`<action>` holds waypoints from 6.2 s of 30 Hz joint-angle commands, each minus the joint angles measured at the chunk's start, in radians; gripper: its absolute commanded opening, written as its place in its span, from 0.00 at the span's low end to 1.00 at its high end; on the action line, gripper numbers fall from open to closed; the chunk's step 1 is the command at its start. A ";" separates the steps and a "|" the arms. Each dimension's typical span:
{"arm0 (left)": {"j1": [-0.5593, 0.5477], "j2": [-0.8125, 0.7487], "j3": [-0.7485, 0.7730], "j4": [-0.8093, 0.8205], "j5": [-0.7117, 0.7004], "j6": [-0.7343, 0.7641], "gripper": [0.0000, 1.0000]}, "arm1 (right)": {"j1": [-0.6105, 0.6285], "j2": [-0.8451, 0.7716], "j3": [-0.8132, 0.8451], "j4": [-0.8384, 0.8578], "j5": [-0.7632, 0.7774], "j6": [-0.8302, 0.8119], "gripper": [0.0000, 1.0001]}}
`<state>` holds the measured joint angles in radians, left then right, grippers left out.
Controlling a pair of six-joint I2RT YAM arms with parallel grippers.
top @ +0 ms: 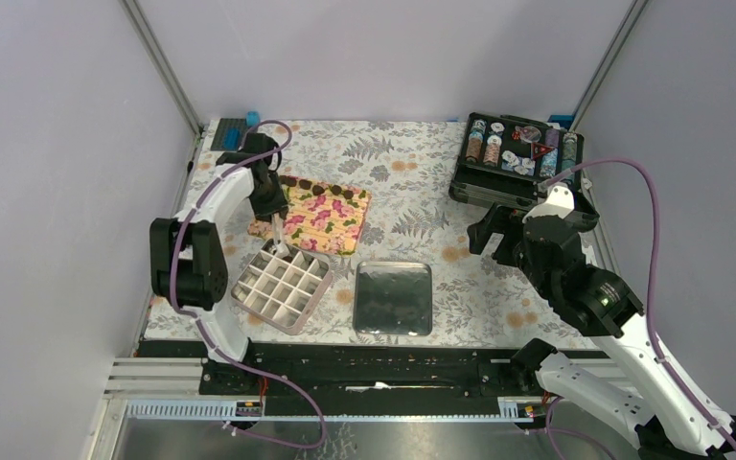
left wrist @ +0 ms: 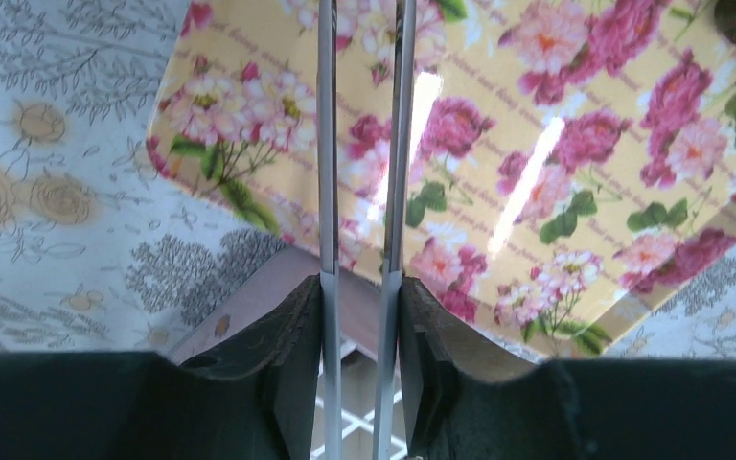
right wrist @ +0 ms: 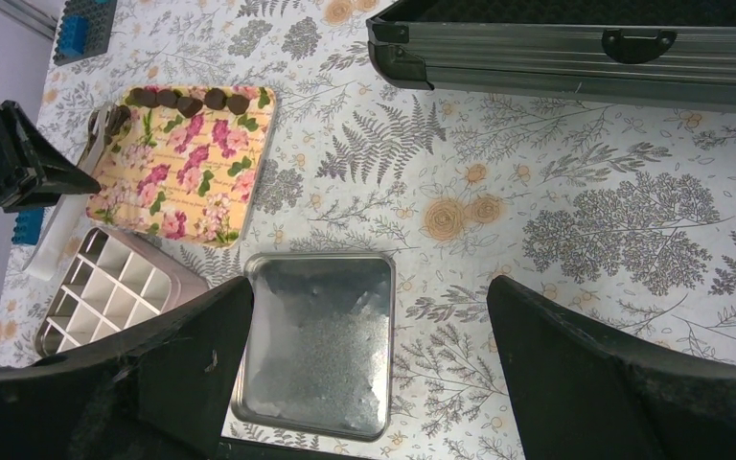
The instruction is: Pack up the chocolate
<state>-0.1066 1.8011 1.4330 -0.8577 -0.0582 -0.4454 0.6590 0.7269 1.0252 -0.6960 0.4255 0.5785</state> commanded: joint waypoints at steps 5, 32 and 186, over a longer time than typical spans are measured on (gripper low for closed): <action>0.003 -0.257 -0.121 0.021 0.047 0.001 0.09 | -0.002 0.000 0.021 0.050 -0.001 0.008 0.99; -0.231 -0.817 -0.278 -0.316 0.202 -0.185 0.00 | -0.001 -0.020 -0.012 0.080 -0.014 0.006 0.99; -0.410 -0.387 -0.155 -0.001 0.017 -0.056 0.14 | -0.002 -0.082 -0.012 0.018 0.022 0.017 0.99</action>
<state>-0.5144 1.3533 1.2430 -0.9699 -0.0578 -0.5278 0.6590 0.6479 0.9691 -0.6674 0.4091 0.5850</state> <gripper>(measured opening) 0.257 0.990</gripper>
